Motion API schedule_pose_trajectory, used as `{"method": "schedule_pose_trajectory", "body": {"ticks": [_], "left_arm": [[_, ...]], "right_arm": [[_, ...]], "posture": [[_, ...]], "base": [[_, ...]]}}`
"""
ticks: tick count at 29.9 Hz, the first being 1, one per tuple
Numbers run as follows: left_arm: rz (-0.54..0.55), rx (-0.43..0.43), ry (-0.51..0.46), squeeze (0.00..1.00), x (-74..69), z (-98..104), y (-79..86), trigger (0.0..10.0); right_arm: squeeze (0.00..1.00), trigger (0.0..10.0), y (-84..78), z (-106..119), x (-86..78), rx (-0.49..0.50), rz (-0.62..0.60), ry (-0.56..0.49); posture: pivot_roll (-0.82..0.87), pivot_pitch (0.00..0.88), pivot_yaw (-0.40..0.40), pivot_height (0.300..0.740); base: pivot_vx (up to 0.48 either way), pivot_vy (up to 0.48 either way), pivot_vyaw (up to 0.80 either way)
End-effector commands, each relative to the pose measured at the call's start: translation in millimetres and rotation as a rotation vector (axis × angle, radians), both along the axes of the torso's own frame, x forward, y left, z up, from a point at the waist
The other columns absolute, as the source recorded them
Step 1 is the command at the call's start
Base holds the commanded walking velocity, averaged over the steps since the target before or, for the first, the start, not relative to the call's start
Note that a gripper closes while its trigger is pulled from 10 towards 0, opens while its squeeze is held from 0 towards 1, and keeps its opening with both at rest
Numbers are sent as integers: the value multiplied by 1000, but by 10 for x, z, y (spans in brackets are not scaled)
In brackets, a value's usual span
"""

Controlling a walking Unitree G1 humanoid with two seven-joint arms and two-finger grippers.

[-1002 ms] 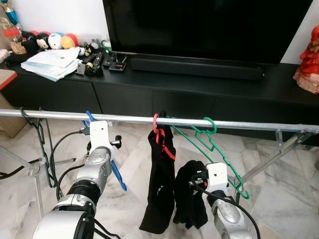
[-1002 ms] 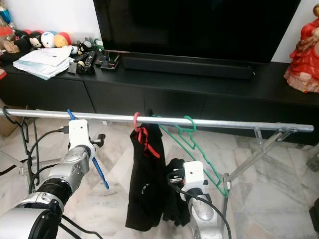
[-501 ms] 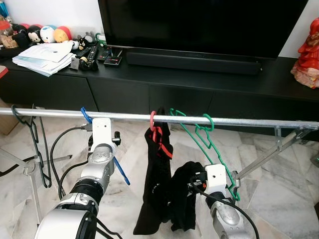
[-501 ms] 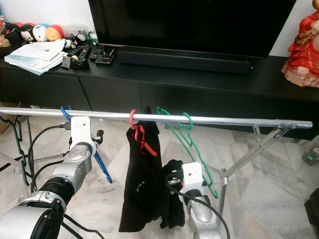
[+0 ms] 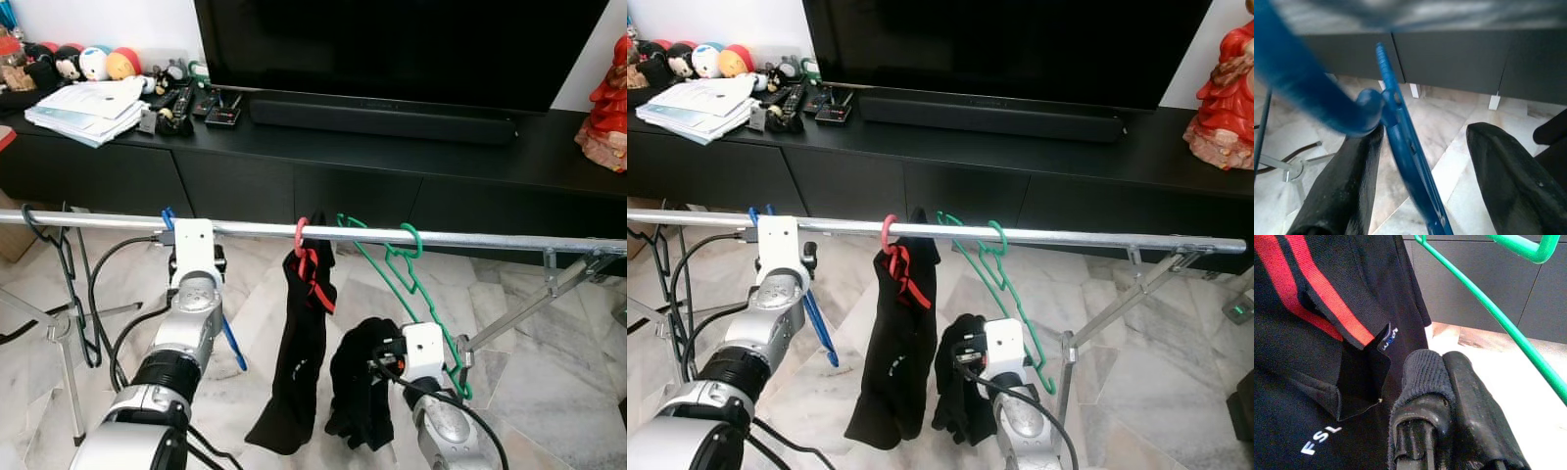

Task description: Hang hanger

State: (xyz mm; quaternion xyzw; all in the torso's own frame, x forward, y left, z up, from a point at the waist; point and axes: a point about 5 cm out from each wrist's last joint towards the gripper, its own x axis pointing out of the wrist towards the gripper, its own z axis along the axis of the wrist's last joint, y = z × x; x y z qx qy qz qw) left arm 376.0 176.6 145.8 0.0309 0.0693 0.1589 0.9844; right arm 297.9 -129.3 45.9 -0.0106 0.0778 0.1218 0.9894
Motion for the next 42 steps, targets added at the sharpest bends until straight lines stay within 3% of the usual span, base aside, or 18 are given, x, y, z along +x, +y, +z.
{"method": "schedule_pose_trajectory", "body": {"ticks": [1,15,16,17,24,37,40,42], "left_arm": [[5,-7,29,0,-40,-29,13,10000],[-12,-62,116,0,-107,-227,48,10000],[-1,-62,114,0,-107,-224,68,6118],[14,-68,108,0,-107,-219,107,0],[25,-108,120,0,-118,-256,140,0],[31,-262,114,0,-112,-287,119,0],[35,-250,99,0,-110,-255,127,0],[27,-179,79,0,-104,-204,139,0]], "right_arm": [[0,10000,43,38,19,5,15,-14],[0,10000,38,60,40,-3,18,-21],[0,10000,29,57,37,-3,16,-21],[0,10000,18,46,29,-5,14,-19],[0,10000,36,37,27,-5,18,-15],[0,10000,1,48,35,-13,12,-20],[0,10000,-2,44,30,-13,8,-19],[0,10000,4,35,23,-13,11,-16]], "posture": [[60,141,25,740],[50,148,17,740],[51,148,16,740],[52,151,15,740],[54,152,13,740],[45,151,13,740],[47,151,11,740],[48,151,11,740]], "base": [[0,0,0],[0,0,0],[0,0,0],[0,0,0],[0,0,0],[0,0,0],[0,0,0],[0,0,0]]}}
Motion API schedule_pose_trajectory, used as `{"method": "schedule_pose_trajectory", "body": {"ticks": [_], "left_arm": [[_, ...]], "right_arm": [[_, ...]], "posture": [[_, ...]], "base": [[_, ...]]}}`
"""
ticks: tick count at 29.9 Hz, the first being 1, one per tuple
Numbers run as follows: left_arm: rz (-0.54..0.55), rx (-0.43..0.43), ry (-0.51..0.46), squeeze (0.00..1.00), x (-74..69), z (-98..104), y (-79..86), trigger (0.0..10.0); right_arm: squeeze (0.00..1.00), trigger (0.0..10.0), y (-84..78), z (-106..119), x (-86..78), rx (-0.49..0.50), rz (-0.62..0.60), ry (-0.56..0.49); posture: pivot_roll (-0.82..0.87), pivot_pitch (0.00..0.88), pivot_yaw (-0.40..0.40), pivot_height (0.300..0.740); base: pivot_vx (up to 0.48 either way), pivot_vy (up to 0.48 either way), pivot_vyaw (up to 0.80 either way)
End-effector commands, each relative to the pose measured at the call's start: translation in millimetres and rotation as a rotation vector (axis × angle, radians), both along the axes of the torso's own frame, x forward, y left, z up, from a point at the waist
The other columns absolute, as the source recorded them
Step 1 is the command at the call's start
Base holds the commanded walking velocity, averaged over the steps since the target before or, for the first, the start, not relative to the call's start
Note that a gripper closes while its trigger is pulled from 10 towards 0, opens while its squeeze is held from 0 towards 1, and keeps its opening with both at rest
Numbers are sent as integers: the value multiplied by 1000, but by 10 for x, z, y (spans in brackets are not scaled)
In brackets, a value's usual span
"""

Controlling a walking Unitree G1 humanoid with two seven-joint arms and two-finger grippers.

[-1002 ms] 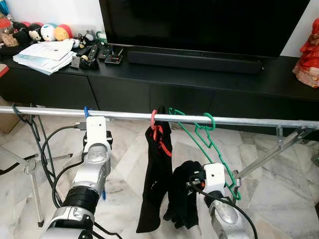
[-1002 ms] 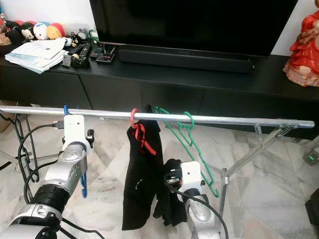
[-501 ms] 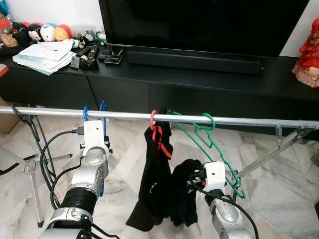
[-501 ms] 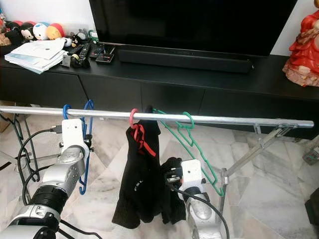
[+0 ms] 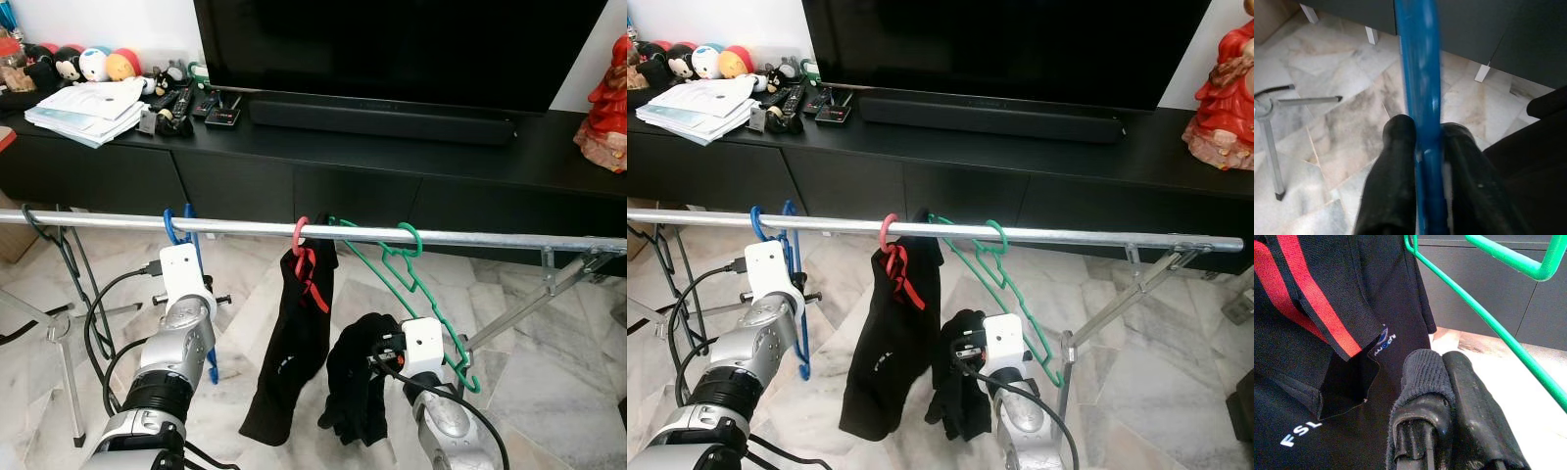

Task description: Hang hanger

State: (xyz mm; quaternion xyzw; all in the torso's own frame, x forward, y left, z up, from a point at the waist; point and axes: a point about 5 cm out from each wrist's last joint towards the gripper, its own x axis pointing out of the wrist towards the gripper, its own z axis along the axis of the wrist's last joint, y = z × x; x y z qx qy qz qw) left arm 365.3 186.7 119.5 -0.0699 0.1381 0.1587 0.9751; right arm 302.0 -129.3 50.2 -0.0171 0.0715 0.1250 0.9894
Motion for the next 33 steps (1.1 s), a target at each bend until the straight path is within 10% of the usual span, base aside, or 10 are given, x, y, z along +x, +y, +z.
{"method": "schedule_pose_trajectory", "body": {"ticks": [1,16,31,32,33], "left_arm": [[6,41,-24,0,3,59,38,0],[-121,160,-89,0,-67,87,-69,0],[-297,218,-211,0,-773,-65,-20,0],[-306,208,-205,0,-848,-118,-19,2392],[-306,208,-205,0,-848,-118,-19,2392]], "right_arm": [[0,10000,4,-9,-18,-2,3,-2],[0,10000,-2,-13,-11,-2,-6,-1],[0,10000,-160,-26,-103,11,-85,-13],[0,10000,-174,-19,-104,15,-91,-14],[0,10000,-174,-19,-104,15,-91,-14]], "posture": [[48,151,11,740],[50,141,13,740],[60,123,6,740],[62,120,0,740],[62,120,0,740]], "base": [[0,0,0],[0,0,0],[0,0,0],[0,0,0],[0,0,0]]}}
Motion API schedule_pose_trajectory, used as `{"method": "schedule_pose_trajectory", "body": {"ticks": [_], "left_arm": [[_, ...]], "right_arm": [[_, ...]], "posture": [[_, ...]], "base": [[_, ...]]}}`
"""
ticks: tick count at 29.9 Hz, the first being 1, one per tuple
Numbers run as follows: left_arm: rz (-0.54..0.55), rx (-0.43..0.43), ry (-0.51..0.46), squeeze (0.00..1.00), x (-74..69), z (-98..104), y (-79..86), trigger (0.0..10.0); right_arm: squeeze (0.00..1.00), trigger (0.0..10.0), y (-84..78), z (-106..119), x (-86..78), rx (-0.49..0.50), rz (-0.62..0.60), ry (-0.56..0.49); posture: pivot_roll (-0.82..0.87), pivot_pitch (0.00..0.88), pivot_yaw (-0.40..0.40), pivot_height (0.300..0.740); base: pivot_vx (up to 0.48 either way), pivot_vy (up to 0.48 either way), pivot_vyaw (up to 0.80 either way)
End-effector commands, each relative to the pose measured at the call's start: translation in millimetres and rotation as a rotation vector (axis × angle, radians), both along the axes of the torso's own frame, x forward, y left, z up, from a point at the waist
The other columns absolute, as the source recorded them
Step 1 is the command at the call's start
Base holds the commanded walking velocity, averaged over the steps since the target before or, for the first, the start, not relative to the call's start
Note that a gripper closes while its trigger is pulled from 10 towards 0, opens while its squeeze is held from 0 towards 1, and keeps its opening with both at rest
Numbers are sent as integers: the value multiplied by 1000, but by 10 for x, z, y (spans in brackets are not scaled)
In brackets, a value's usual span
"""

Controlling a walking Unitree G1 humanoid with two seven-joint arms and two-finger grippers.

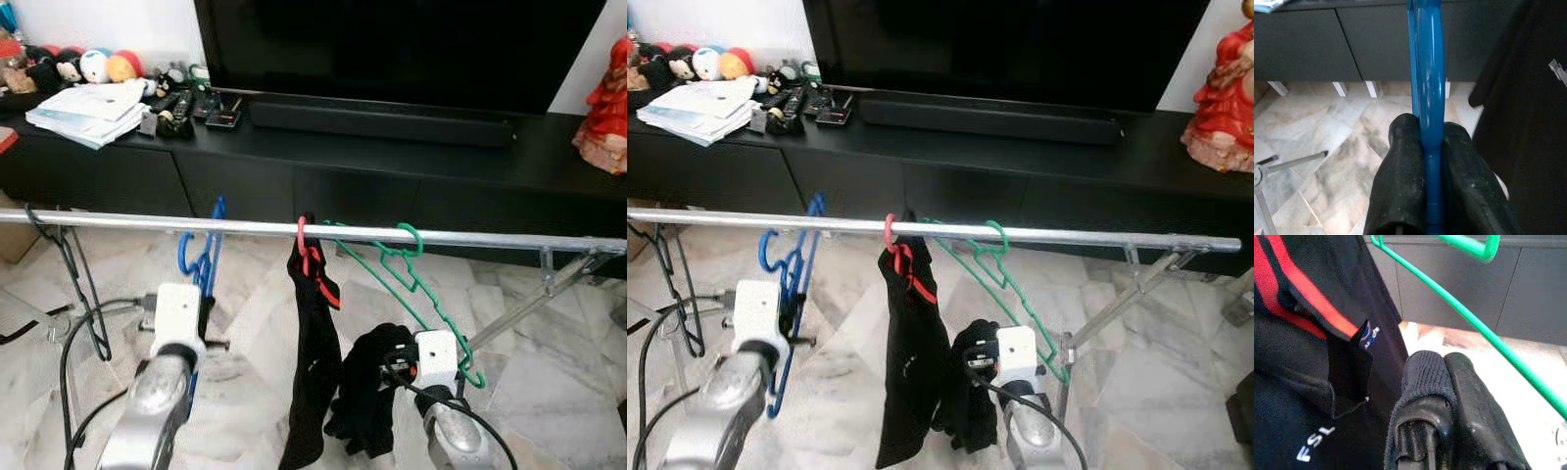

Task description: Hang hanger

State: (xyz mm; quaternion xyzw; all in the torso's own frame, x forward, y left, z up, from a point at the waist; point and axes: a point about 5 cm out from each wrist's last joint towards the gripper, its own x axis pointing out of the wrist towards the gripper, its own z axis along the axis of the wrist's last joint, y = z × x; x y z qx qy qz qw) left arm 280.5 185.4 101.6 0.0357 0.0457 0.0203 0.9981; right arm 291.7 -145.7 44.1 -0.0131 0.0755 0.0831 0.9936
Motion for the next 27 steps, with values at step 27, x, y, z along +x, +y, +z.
{"method": "schedule_pose_trajectory", "body": {"ticks": [27], "left_arm": [[-17,-54,23,0,-240,-290,4,10000]], "right_arm": [[0,10000,-124,-158,-117,83,-155,98]], "posture": [[56,66,27,740]], "base": [[0,0,0]]}}
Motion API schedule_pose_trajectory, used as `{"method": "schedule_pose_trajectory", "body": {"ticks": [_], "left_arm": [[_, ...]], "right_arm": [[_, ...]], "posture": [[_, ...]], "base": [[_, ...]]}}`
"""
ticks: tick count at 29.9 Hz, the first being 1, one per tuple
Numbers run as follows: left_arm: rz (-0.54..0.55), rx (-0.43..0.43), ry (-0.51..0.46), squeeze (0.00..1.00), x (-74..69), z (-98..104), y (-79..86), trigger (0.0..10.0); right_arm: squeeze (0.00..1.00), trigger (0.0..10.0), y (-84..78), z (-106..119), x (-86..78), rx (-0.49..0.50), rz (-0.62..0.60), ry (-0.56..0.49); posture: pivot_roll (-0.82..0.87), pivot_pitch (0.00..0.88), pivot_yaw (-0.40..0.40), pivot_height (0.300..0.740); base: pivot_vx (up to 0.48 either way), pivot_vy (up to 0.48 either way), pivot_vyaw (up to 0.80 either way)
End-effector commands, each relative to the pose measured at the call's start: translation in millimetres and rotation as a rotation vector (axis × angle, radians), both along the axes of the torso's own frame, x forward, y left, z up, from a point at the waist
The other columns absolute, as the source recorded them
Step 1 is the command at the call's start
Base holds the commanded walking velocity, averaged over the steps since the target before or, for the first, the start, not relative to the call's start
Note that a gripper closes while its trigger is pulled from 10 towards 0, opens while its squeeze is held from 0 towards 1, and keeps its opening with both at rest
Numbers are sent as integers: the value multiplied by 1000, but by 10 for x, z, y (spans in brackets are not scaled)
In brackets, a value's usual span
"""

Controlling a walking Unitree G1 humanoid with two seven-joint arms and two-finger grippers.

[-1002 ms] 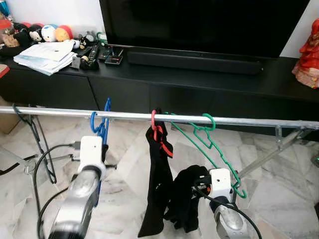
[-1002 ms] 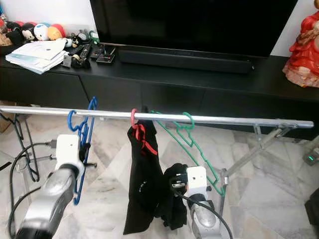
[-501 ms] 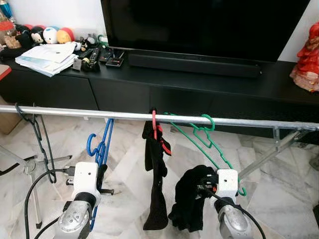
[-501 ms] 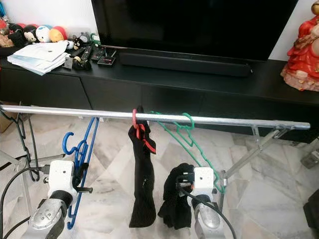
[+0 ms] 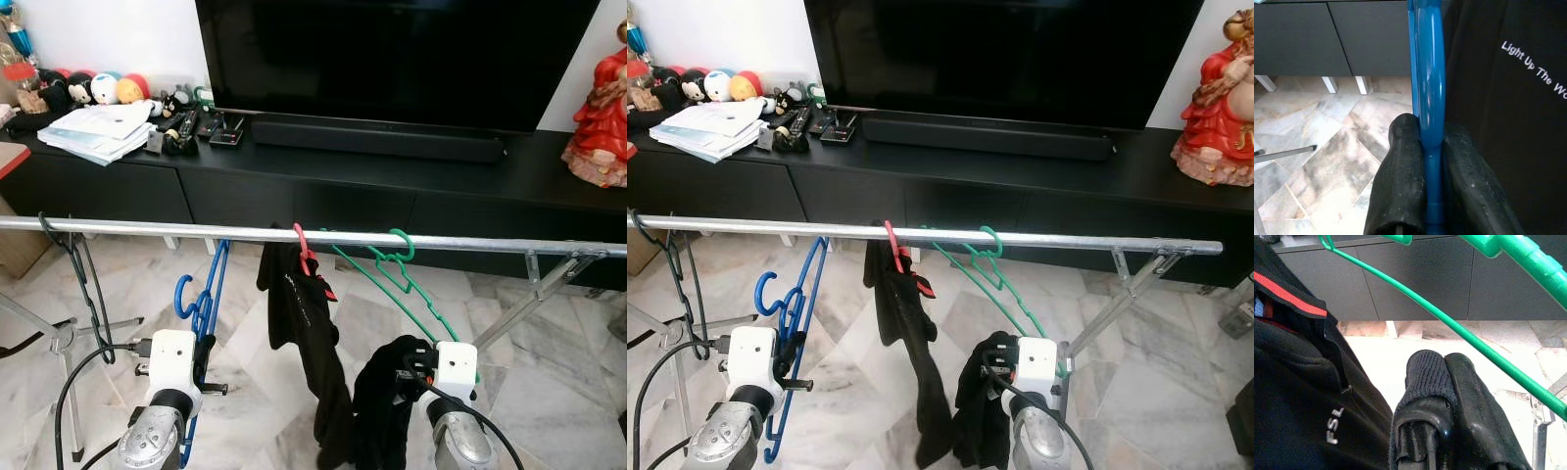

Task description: Hang hanger

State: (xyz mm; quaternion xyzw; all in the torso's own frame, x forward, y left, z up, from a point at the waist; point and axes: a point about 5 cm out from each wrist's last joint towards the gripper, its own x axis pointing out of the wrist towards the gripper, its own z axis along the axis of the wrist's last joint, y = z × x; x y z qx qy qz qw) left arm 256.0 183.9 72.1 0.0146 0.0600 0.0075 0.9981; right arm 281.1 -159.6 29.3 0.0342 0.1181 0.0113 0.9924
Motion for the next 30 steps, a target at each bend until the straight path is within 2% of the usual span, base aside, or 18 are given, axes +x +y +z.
{"method": "schedule_pose_trajectory", "body": {"ticks": [1,7,26,30], "left_arm": [[6,-10,-6,0,4,5,19,10000],[2,-11,4,0,-22,-15,8,10000],[1,-12,15,0,-26,-20,23,10000],[-15,2,16,0,-36,-23,27,10000]], "right_arm": [[0,10000,15,-11,-11,7,-4,7],[0,10000,46,-56,-36,-3,9,31],[0,10000,64,-78,-40,-32,18,39],[0,10000,63,-80,-40,-34,12,40]], "posture": [[56,66,27,740],[63,85,20,740],[70,97,28,740],[71,98,29,740]], "base": [[0,0,0],[0,0,0],[0,426,0],[0,129,0]]}}
